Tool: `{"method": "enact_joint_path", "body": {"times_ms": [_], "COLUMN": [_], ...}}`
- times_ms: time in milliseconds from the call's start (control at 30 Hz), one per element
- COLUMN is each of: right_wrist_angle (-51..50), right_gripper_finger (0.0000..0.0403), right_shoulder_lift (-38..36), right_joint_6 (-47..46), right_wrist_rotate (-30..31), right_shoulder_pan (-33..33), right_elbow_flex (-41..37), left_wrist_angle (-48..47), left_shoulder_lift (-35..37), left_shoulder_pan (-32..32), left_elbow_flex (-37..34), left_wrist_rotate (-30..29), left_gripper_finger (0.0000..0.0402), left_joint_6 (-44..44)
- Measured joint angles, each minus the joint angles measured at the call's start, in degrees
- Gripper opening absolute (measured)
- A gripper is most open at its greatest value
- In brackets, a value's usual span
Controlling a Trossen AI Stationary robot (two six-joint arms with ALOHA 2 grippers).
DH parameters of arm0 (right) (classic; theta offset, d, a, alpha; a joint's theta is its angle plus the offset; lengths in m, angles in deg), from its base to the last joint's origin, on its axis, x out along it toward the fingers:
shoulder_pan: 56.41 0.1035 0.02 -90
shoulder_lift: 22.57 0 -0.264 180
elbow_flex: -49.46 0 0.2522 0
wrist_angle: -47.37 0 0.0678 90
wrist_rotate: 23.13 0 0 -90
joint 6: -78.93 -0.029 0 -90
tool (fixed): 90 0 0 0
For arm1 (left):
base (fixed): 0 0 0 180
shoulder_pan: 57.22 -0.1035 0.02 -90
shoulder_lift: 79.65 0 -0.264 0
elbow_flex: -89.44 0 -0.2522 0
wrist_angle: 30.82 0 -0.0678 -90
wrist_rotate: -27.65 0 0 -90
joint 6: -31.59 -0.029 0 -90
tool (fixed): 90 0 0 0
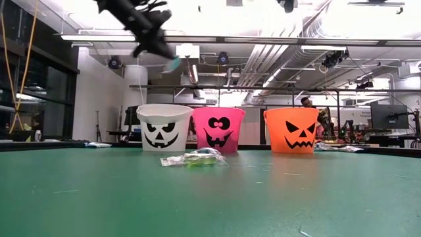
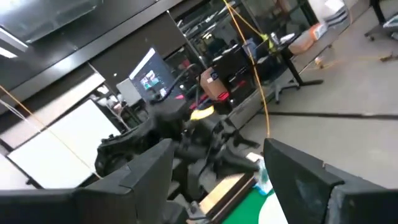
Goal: Sort candy by brand, put in halloween buckets
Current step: Put the blue gummy into the orange bucket
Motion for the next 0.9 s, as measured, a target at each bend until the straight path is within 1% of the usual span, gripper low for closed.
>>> {"method": "enact_joint_path", "body": {"times_ms": [133, 233, 367, 567, 633, 700, 800, 900], "right_wrist_angle": [-0.1, 0.0, 0.0, 0.0, 0.0, 0.0, 0.3, 0.5], "right_gripper_finger": [0.0243, 0.0243, 0.0243, 0.0243, 0.0243, 0.0243, 0.0243, 0.0243], "right_shoulder_lift": [0.1, 0.2, 0.3, 0.3, 0.3, 0.3, 0.3, 0.3], "right_joint_6": [1.3, 1.3, 1.3, 1.3, 1.1, 1.1, 1.1, 0.5], "right_wrist_rotate": [0.3, 0.3, 0.2, 0.2, 0.2, 0.2, 0.3, 0.3], "right_shoulder_pan": [0.0, 0.0, 0.0, 0.0, 0.0, 0.0, 0.0, 0.0], "right_elbow_flex": [0.0, 0.0, 0.0, 0.0, 0.0, 0.0, 0.0, 0.0], "left_wrist_angle": [12.7, 21.3, 34.3, 57.2, 59.7, 59.2, 56.9, 53.6], "left_shoulder_lift": [-6.1, -12.4, -21.2, -32.1, -35.1, -38.3, -42.7, -46.7], "left_shoulder_pan": [8.3, 12.2, 15.1, 16.3, 16.1, 15.9, 15.5, 15.3], "left_elbow_flex": [0.0, 0.0, 0.0, 0.1, 2.4, 6.2, 12.6, 19.2], "left_wrist_rotate": [-2.5, -3.3, -3.3, -3.3, -3.2, -2.3, 0.6, 0.8], "left_gripper_finger": [0.0, 0.0, 0.0, 0.0, 0.0, 0.0, 0.0, 0.0], "left_joint_6": [2.3, 3.5, 6.4, 10.5, 11.7, 12.4, 12.3, 11.7]}}
